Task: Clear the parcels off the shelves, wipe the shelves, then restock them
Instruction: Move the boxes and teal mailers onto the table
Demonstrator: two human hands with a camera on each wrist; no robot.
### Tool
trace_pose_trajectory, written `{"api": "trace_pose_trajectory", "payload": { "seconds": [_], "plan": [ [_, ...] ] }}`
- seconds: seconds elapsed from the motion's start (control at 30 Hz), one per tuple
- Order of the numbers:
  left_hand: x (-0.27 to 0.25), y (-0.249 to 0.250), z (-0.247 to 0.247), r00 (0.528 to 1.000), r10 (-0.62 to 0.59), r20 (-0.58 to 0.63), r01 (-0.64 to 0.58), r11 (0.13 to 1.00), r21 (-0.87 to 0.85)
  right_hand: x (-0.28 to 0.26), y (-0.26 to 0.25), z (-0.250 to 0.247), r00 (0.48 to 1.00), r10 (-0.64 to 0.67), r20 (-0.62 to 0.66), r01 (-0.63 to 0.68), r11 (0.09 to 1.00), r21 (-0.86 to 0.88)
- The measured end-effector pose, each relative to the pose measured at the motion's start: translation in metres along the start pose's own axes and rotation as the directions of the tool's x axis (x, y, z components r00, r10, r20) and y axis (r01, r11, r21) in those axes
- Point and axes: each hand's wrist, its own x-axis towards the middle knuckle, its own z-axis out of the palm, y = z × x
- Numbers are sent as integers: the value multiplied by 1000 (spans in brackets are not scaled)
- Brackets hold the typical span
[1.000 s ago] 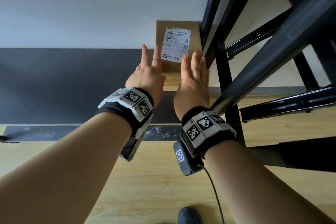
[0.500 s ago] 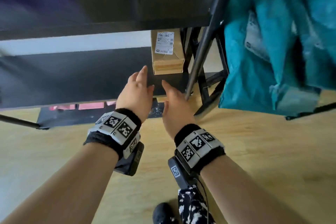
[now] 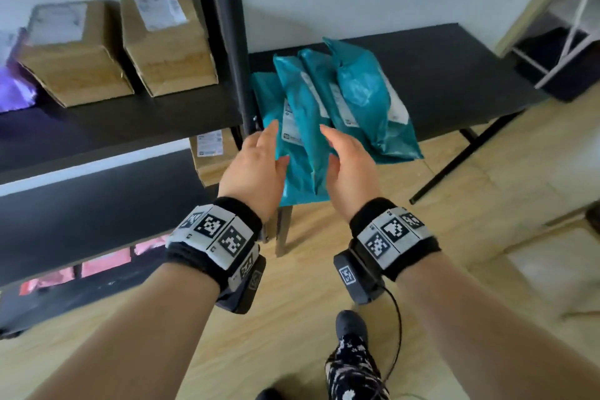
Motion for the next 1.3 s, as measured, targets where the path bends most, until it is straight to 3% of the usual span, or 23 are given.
{"api": "trace_pose_trajectory", "payload": {
  "seconds": [0.17,0.33,0.47,0.6,0.7,0.8,0.93,1.1,1.3],
  "plan": [
    [41,56,38,995,57,86,-59,998,17,21,66,-53,993,66,-93,-70,997,-40],
    [92,107,88,988,27,151,-33,999,38,64,142,-90,985,168,-31,-170,984,-47],
    [140,137,128,983,-64,174,50,995,82,108,193,-97,973,208,98,-202,977,-68],
    [183,148,153,965,-193,178,177,979,103,149,226,-84,928,232,291,-225,973,-58],
    [197,148,159,963,-234,131,225,971,82,166,232,-77,911,155,382,-180,983,31],
    [199,148,162,961,-250,117,242,967,84,170,232,-75,914,109,390,-153,985,83],
    [197,148,159,967,-237,96,235,972,23,164,229,-70,950,58,307,-94,990,103],
    [181,148,144,989,-142,37,143,989,-29,149,208,-78,985,-4,173,-18,992,124],
    [118,136,105,997,-73,-35,70,994,-79,93,150,-81,997,-66,31,62,991,118]
  ]
}}
